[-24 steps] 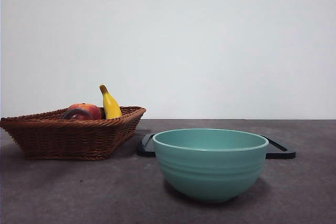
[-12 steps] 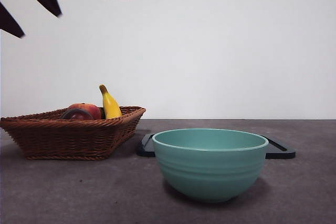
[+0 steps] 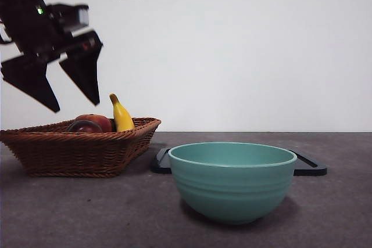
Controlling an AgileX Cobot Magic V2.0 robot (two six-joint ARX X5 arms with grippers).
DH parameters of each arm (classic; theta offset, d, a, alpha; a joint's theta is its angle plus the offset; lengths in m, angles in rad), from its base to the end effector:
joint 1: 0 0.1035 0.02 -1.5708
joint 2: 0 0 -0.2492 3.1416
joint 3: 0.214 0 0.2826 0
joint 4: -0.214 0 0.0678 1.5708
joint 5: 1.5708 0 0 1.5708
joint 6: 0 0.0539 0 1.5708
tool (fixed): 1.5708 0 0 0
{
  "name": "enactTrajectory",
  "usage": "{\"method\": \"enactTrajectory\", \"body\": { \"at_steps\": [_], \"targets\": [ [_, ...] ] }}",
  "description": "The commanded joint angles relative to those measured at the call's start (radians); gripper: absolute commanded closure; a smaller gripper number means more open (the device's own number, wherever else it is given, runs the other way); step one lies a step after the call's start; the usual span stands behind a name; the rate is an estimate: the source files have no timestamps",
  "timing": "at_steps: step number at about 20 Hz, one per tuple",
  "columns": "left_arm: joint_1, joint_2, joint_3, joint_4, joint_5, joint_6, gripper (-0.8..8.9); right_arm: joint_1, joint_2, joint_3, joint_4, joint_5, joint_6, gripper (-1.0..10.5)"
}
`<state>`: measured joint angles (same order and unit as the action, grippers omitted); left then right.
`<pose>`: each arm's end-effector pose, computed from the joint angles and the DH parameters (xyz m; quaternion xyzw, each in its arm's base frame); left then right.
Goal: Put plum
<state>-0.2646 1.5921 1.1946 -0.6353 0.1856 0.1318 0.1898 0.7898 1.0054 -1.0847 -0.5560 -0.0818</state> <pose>0.3497 -0.1051 0.1974 0.0753 0.4795 -0.2262 0.8445 0.1663 0.0609 0.3114 0.0421 0.4001 0.3471 0.8472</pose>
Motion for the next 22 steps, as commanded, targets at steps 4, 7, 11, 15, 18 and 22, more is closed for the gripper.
{"method": "enactTrajectory", "body": {
  "at_steps": [4, 7, 11, 15, 18, 22],
  "targets": [
    [-0.004, 0.097, 0.026, 0.066, -0.006, 0.031, 3.4, 0.004, 0.006, 0.02, 0.007, -0.001, -0.003, 5.5],
    [-0.004, 0.134, 0.026, 0.084, -0.006, 0.036, 3.41, 0.004, 0.006, 0.02, 0.007, -0.001, -0.003, 5.5],
    [-0.004, 0.159, 0.026, 0.102, -0.006, 0.037, 3.41, 0.004, 0.006, 0.02, 0.007, -0.001, -0.002, 5.5],
    [-0.004, 0.163, 0.026, 0.108, -0.006, 0.037, 3.6, 0.004, 0.006, 0.02, 0.007, -0.001, 0.003, 5.5],
    [-0.004, 0.163, 0.026, 0.104, -0.006, 0.037, 4.81, 0.004, 0.006, 0.02, 0.007, -0.002, 0.003, 5.5],
    [-0.005, 0.163, 0.026, 0.099, -0.006, 0.036, 5.12, 0.004, 0.006, 0.02, 0.007, -0.001, 0.003, 5.5]
  ]
}}
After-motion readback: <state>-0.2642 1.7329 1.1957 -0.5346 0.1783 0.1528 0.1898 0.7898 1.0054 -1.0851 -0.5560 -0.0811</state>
